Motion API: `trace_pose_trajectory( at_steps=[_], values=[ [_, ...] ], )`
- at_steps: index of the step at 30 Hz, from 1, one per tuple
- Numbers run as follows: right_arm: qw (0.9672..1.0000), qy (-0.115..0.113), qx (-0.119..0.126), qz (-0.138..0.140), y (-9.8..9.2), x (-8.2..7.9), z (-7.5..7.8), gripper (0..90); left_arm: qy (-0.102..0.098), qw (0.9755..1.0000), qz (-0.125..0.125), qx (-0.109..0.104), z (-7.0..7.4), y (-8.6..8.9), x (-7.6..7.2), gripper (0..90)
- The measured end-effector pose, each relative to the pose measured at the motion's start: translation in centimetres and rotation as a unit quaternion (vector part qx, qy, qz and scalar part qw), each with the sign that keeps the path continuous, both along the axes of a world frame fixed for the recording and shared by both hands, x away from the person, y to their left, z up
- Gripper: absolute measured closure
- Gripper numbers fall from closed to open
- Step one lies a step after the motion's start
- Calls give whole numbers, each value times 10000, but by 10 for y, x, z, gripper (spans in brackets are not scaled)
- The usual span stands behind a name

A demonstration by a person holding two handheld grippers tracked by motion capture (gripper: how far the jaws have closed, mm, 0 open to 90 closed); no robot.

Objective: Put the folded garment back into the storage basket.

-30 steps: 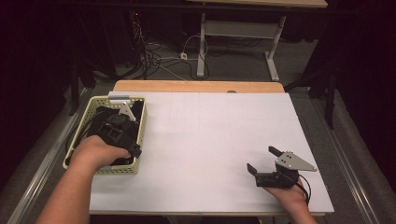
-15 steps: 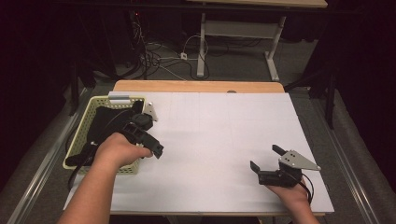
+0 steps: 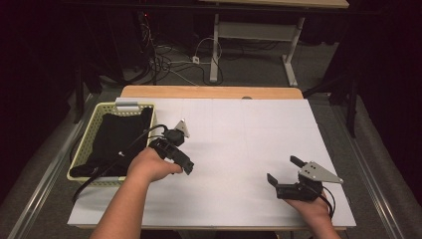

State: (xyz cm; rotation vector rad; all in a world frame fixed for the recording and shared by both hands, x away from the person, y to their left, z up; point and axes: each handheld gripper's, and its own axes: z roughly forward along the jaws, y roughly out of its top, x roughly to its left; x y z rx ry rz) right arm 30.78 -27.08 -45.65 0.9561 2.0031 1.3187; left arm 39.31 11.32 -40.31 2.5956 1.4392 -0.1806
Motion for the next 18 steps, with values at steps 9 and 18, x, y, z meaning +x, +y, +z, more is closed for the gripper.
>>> trace_pose_trajectory(
  at_steps=[9,18],
  values=[
    [10000,12,-54,39,2,-2,-3,6,-297,9991,-277,-79,-40,-15,-8,0],
    [9998,43,-75,168,7,-1,-7,6,-1058,9912,-293,-735,-54,-13,-21,0]
  ],
)
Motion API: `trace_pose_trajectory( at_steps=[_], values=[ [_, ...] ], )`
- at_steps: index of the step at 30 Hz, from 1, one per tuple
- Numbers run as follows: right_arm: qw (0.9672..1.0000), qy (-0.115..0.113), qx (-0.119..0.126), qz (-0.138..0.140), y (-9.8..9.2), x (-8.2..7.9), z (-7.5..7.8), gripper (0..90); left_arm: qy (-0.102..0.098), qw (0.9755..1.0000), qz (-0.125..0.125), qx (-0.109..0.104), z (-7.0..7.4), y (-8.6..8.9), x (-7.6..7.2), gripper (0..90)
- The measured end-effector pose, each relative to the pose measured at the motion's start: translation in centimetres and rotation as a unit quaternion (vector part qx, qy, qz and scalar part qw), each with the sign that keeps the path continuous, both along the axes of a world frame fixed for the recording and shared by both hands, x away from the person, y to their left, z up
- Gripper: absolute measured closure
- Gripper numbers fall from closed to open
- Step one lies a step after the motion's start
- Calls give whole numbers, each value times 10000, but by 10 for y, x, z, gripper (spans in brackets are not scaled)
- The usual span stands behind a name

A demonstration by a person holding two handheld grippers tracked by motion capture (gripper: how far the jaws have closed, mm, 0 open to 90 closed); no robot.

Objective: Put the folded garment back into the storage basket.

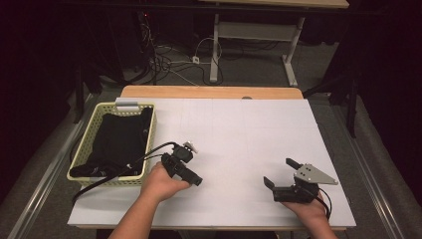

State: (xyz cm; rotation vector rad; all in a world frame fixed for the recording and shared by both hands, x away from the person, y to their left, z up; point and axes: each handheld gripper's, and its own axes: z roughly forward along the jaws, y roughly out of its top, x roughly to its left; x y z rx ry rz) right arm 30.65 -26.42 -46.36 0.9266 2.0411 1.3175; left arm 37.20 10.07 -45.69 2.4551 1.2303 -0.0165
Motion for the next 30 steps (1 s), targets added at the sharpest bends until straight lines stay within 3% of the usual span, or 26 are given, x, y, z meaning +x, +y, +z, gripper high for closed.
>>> trace_pose_trajectory(
  at_steps=[3,5,8,12,16,18,21,23,25,26,28,29,30],
  values=[
    [10000,-26,-31,35,2,-1,0,6,-312,9990,56,-323,-4,4,-4,0],
    [10000,-16,-34,62,3,-1,-1,6,-464,9969,124,-624,-9,9,-6,0],
    [10000,-20,1,70,3,-2,-1,6,-839,9910,227,-1019,-15,16,-10,0],
    [10000,-38,24,37,2,-2,-2,5,-1227,9828,300,-1344,-23,22,-16,0],
    [9999,-84,111,65,-1,-4,-4,6,-1711,9671,353,-1850,-29,25,-28,0],
    [9998,-122,158,66,-3,-5,-5,6,-1950,9618,281,-1900,-31,25,-34,0],
    [9996,-219,187,41,-5,-9,-5,6,-2266,9504,184,-2124,-32,27,-42,0],
    [9994,-301,180,-7,-6,-11,-5,6,-2454,9412,177,-2316,-32,31,-45,0],
    [9990,-379,240,-46,-8,-14,-5,6,-2652,9335,224,-2401,-30,36,-50,0],
    [9987,-407,293,-69,-10,-15,-5,6,-2792,9279,201,-2463,-30,38,-53,0],
    [9981,-448,411,-120,-14,-18,-5,6,-2874,9229,167,-2557,-32,43,-58,0],
    [9978,-473,452,-144,-16,-19,-5,6,-2943,9184,173,-2639,-32,45,-61,0],
    [9975,-497,476,-166,-17,-20,-6,5,-3008,9158,165,-2657,-32,46,-63,0]
  ],
)
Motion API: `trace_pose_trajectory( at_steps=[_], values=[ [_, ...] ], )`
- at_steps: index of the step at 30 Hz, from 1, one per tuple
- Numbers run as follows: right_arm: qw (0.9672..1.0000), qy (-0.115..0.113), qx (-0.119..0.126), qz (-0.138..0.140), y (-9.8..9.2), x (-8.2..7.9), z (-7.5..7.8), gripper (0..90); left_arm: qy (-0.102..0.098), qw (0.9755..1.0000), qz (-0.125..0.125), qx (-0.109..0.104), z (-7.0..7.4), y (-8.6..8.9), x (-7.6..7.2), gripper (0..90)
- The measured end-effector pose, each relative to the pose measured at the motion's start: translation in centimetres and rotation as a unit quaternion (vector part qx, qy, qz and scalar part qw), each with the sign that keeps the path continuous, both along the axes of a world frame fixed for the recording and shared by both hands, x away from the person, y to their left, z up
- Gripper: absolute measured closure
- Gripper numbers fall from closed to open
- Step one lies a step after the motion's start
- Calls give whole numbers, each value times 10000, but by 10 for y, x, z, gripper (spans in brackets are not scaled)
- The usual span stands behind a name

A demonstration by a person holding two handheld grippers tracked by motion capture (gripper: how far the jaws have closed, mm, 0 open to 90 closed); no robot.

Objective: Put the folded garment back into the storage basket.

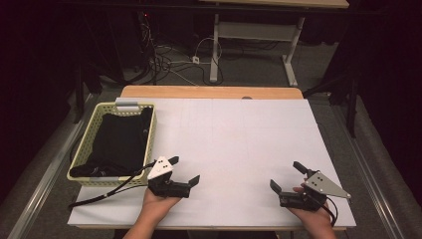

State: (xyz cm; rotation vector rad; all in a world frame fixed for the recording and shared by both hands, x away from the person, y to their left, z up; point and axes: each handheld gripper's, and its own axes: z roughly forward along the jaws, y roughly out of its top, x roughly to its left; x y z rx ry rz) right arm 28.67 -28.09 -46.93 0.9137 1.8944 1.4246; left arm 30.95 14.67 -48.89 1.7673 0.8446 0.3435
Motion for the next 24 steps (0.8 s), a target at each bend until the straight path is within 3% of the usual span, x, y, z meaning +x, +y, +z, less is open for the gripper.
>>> trace_pose_trajectory(
  at_steps=[7,9,13,17,24],
  values=[
    [9998,-144,-94,-102,-4,-11,-2,5,-310,9995,-81,-30,-2,2,-12,0],
    [9997,-161,-69,-172,-5,-13,-2,6,-537,9985,-9,-120,-2,4,-15,0],
    [9994,-206,-48,-289,-6,-21,-2,6,-511,9985,6,-201,-3,3,-13,0],
    [9988,-283,-32,-396,-7,-29,0,5,-611,9979,-46,-192,-3,4,-16,0],
    [9984,-347,-31,-440,-14,-36,2,6,-543,9983,-35,-190,-3,3,-14,0]
  ],
)
